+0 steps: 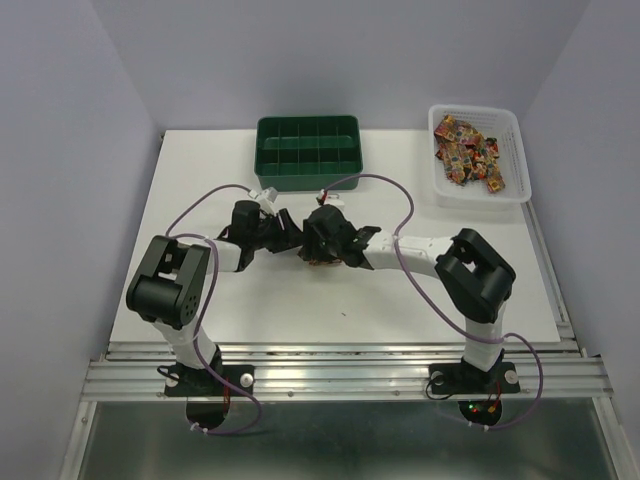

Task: Roll the ties
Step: Roll the tie

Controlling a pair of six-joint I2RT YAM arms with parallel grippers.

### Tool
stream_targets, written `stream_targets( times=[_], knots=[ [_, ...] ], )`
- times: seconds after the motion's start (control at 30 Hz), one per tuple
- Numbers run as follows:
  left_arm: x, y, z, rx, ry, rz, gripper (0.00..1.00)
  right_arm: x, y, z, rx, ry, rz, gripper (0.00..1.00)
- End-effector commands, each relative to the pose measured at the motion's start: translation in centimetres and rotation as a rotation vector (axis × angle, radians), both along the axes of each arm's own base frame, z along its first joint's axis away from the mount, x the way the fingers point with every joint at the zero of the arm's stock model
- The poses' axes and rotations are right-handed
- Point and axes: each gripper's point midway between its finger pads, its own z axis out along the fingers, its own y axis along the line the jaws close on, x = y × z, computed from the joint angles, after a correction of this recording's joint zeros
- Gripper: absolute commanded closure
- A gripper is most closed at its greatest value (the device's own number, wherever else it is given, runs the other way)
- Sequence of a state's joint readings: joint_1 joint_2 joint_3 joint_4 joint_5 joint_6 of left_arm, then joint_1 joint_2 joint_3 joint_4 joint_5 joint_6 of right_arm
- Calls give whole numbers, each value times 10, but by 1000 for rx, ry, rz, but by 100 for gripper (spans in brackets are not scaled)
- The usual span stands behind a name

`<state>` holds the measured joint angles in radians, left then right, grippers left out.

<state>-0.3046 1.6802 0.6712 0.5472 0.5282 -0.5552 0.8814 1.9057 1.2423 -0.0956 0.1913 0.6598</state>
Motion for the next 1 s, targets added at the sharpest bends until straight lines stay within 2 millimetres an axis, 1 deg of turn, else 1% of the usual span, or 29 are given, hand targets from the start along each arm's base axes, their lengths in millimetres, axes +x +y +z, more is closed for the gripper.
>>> stream_targets(
  times=[0.0,0.13,0.37,0.47,0.57,0.63,0.7,0.83,0.97],
  knots=[
    [-10,-26,14,-53,-49,-149,43,5,17,13,122,-15,17,38],
    [-12,-30,15,-54,-66,-173,43,7,18,11,125,-12,15,38],
    [-14,-37,2,-31,-51,-198,43,11,17,13,148,-5,14,38],
    [-16,-39,0,-15,-58,-200,43,11,17,12,163,5,11,38],
    [-17,-40,-2,2,-63,-202,46,12,16,12,170,8,9,38],
    [-16,-41,-6,17,-59,-200,50,13,16,12,171,9,8,38],
    [-14,-36,-17,55,-37,-178,52,13,16,14,172,4,10,38],
    [-13,-33,-25,85,-32,-167,53,17,17,24,171,-23,23,38],
    [-11,-35,-25,99,-46,-170,53,22,14,41,154,-67,20,37]
  ],
)
